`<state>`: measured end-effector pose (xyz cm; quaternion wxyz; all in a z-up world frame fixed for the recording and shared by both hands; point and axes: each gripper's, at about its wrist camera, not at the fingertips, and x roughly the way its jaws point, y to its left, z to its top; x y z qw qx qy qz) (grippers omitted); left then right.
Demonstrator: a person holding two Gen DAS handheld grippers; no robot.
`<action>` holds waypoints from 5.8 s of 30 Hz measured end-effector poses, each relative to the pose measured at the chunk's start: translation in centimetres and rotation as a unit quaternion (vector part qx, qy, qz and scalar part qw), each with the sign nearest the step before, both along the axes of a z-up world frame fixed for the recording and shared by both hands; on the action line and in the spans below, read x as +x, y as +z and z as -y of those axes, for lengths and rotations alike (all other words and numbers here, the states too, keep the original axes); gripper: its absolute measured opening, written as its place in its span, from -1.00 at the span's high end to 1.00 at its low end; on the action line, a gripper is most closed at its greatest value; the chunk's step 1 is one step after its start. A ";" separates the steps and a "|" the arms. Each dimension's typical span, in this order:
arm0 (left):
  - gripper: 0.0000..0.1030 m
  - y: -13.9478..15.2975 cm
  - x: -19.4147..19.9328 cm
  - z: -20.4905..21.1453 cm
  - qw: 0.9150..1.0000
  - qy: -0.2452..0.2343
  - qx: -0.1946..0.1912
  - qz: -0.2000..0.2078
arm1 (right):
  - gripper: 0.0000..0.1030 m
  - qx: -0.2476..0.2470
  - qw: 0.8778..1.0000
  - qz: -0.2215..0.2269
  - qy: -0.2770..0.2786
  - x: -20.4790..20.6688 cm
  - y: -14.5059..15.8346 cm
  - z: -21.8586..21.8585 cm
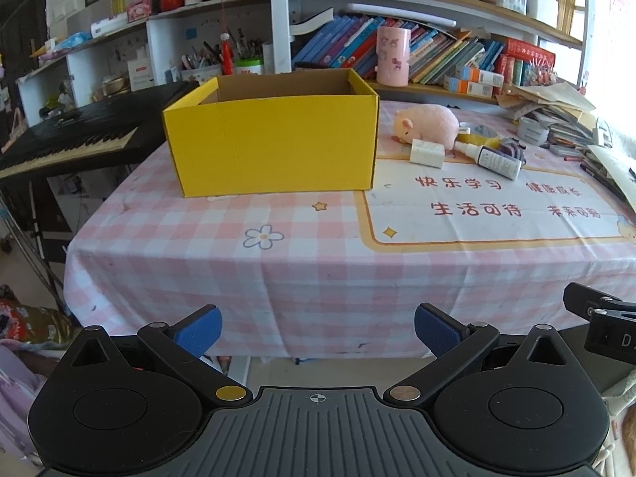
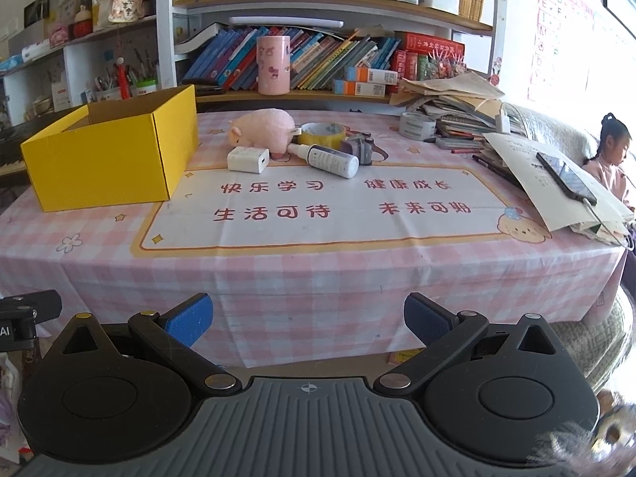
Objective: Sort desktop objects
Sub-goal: 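Move both tools toward the white charger and spray bottle beside the pig, then close the left tool on the white charger while the right tool grasps the spray bottle, then lift the charger with the left tool while the right tool carries the spray bottle toward the box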
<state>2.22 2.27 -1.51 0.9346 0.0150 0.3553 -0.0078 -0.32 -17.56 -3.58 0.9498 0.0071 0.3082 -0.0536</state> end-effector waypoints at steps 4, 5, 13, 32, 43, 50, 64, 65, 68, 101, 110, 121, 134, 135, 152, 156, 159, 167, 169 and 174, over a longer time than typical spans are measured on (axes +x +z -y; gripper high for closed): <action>-1.00 -0.2 0.5 0.6 1.000 -0.009 -0.001 -0.005 | -1.00 -0.005 1.000 0.002 0.004 0.3 0.0 0.1; -1.00 -0.2 0.6 0.7 1.000 -0.012 -0.003 -0.005 | -1.00 -0.005 1.000 0.002 0.003 0.5 0.0 0.2; -1.00 -0.2 1.9 2.2 0.999 -0.037 -0.008 -0.003 | -1.00 0.001 1.000 0.001 0.009 1.5 -0.1 0.9; -1.00 -0.1 6.5 6.9 0.998 -0.043 -0.030 0.034 | -1.00 -0.004 0.997 -0.002 0.073 7.6 0.5 4.8; -1.00 0.0 9.9 10.9 0.997 -0.064 -0.027 0.027 | -1.00 -0.002 0.998 -0.017 0.066 11.5 0.5 8.4; -1.00 0.1 11.7 12.6 0.998 -0.046 -0.032 0.014 | -1.00 -0.003 0.997 -0.021 0.070 13.8 0.4 10.6; -1.00 -0.2 15.2 16.0 1.000 -0.017 -0.023 0.002 | -1.00 0.008 0.994 -0.036 0.104 19.0 -0.2 14.4; -1.00 -0.2 15.5 16.1 1.000 -0.015 -0.023 0.000 | -1.00 0.007 0.994 -0.038 0.105 19.4 -0.3 14.7; -1.00 -0.2 16.3 16.7 1.000 -0.007 -0.018 -0.003 | -1.00 0.011 0.993 -0.043 0.108 20.8 -0.5 15.4; -0.75 -1.8 25.4 18.4 0.999 -0.002 0.043 -0.007 | 0.01 0.056 0.964 -0.053 0.253 30.1 -1.3 16.3; -0.73 -3.1 28.9 18.3 0.998 -0.014 0.053 -0.025 | 0.20 0.072 0.945 -0.091 0.306 32.4 -1.8 15.5; -0.57 -4.4 30.9 17.2 0.998 -0.026 0.021 -0.052 | 0.24 0.046 0.929 -0.124 0.346 33.6 -2.8 14.4; -0.36 -4.4 30.8 16.8 0.998 -0.034 -0.001 -0.051 | 0.23 -0.016 0.917 -0.130 0.376 34.0 -3.0 12.9; -0.36 -4.4 30.7 16.8 0.998 -0.036 -0.002 -0.052 | 0.24 -0.019 0.916 -0.131 0.378 34.0 -3.0 12.8; -0.31 -0.6 25.4 15.8 0.997 -0.006 -0.077 -0.024 | 0.42 0.084 0.927 -0.144 0.335 31.8 -1.7 13.7; -0.31 0.7 24.0 15.5 0.995 -0.002 -0.097 -0.013 | 0.42 0.095 0.929 -0.132 0.331 30.6 -0.7 13.6; -0.31 1.3 22.9 15.3 0.994 -0.002 -0.110 -0.008 | 0.42 0.099 0.931 -0.124 0.329 29.8 -0.1 13.7; -0.31 2.7 19.6 14.5 0.993 -0.017 -0.113 0.009 | 0.42 0.110 0.939 -0.108 0.308 27.2 1.5 14.0; -0.31 3.2 18.6 14.3 0.994 -0.030 -0.107 0.016 | 0.42 0.118 0.940 -0.106 0.302 26.4 1.7 14.0; -0.31 3.8 16.7 13.4 0.993 -0.052 -0.102 0.025 | 0.42 0.127 0.949 -0.092 0.274 23.6 2.3 13.5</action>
